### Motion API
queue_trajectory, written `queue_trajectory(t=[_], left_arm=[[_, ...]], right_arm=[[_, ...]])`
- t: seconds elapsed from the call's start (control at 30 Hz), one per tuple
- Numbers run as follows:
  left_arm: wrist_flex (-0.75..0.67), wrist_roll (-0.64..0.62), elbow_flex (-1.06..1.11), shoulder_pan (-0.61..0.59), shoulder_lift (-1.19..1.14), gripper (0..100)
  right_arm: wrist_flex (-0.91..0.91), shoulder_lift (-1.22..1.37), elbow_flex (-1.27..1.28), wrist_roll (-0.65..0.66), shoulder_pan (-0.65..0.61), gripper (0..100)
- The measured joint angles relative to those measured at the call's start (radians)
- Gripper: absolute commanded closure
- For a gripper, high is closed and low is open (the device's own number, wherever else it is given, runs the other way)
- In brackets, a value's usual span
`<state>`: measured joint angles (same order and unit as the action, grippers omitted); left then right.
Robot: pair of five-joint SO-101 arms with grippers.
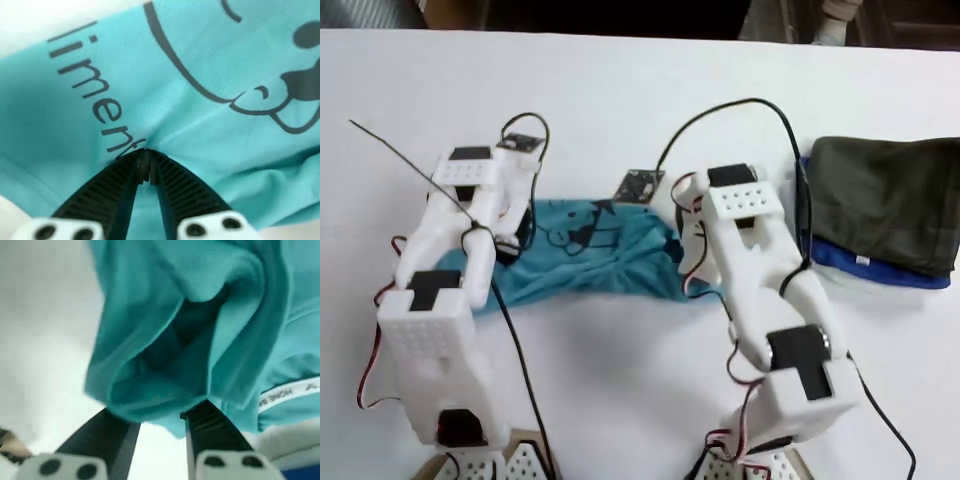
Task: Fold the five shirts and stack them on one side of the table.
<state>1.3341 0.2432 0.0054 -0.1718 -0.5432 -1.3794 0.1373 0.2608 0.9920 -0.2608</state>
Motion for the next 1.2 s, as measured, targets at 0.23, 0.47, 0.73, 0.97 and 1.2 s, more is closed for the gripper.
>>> queue_trajectory(t=[0.23, 0.47, 0.73, 0.97, 1.2], left_arm=[[0.0, 0.0, 0.0, 0.0, 0.0, 97], [0.0, 0.0, 0.0, 0.0, 0.0, 97], [0.0, 0.0, 0.0, 0.0, 0.0, 97], [0.0, 0.0, 0.0, 0.0, 0.0, 97], [0.0, 0.0, 0.0, 0.0, 0.0, 97]], right_arm=[[0.061, 0.189, -0.184, 0.003, 0.077, 95.2], [-0.011, 0.293, -0.477, 0.0, 0.193, 95.0], [-0.107, 0.336, -0.571, 0.0, 0.204, 95.4], [-0.275, 0.222, -0.571, 0.0, 0.091, 94.9], [-0.284, 0.152, -0.549, -0.054, -0.083, 84.4]])
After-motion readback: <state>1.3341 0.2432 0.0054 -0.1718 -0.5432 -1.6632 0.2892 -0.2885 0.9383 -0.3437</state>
